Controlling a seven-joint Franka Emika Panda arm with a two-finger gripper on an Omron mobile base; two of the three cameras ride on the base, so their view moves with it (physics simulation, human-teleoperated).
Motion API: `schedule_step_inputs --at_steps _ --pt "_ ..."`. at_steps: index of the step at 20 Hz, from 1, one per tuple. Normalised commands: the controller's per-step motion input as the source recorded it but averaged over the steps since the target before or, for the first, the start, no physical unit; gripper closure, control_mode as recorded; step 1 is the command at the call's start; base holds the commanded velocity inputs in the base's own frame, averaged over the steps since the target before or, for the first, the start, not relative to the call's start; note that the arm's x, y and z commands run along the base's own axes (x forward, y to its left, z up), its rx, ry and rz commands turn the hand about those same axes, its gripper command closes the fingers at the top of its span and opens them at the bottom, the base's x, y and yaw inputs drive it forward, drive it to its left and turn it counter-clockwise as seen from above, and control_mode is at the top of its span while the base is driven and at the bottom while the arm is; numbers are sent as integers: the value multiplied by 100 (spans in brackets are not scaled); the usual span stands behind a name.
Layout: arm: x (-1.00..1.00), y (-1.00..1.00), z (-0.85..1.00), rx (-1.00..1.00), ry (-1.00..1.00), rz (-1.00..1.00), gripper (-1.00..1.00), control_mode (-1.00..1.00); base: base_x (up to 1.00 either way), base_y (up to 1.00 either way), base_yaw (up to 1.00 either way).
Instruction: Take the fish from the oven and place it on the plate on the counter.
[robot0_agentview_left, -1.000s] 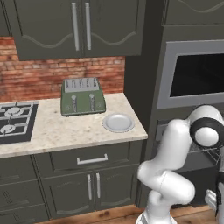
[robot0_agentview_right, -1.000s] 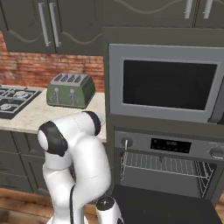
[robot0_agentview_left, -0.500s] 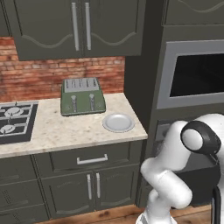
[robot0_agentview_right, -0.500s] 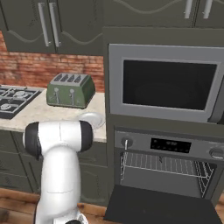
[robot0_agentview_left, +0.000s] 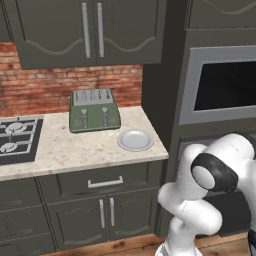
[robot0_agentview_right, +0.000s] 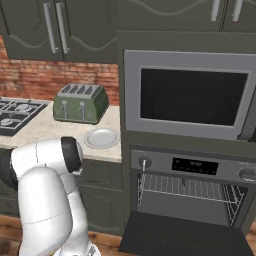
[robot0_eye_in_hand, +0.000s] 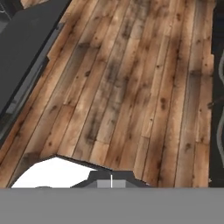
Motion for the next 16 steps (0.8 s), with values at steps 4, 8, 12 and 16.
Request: schedule_step_inputs --at_steps 4,8,12,16 --pt "-10 -100 58 23 0 14 100 -100 0 0 0" --pt "-11 -100 45 23 0 29 100 -100 0 0 0" --pt "-2 -88 58 19 0 28 100 -100 0 0 0" --pt "17 -20 69 8 0 17 100 -100 0 0 0"
